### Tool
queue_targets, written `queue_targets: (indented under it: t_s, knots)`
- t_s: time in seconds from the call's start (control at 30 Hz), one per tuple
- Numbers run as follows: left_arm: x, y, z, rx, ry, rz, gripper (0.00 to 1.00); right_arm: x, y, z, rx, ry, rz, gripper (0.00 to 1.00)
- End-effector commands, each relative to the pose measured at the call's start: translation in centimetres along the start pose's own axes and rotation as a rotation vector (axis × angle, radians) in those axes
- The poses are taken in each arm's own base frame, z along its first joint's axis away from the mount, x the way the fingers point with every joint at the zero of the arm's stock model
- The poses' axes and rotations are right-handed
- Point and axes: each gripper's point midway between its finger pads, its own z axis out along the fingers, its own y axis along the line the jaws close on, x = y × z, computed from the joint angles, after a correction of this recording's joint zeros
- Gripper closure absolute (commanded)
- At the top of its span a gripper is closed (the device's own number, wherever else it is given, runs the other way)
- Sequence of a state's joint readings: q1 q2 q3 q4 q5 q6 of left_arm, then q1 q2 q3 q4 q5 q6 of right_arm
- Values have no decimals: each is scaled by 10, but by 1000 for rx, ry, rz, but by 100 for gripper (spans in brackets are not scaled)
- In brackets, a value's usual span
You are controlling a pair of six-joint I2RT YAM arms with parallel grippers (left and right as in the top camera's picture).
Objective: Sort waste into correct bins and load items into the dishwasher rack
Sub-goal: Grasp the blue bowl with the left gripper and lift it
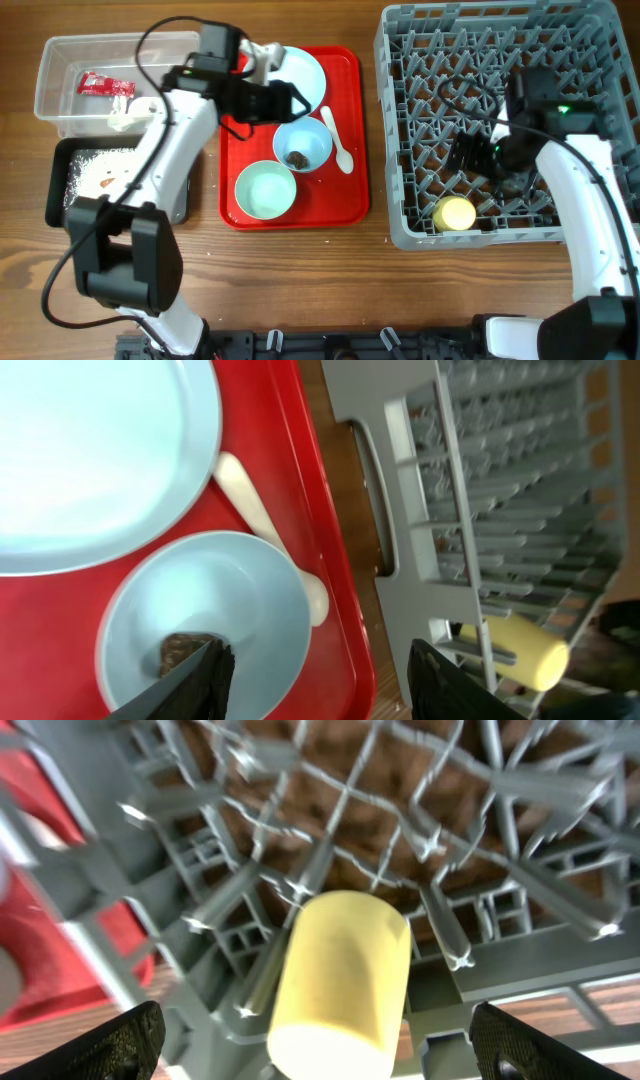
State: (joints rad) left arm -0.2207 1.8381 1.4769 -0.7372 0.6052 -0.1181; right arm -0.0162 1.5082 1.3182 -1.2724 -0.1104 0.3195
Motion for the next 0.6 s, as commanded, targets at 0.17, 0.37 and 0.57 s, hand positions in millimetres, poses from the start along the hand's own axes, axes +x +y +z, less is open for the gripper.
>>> queue_targets:
  t_s: [0.17, 0.37, 0.57]
  knots:
    - [24, -35, 41, -366, 8, 271, 36, -56, 30, -39, -108, -238, -28, 1]
    - [42, -25, 67, -499, 53, 287, 45, -64, 41, -43, -165, -267, -30, 0]
    - [63, 7, 101, -552, 149, 230, 51, -64, 41, -43, -167, -267, -30, 0]
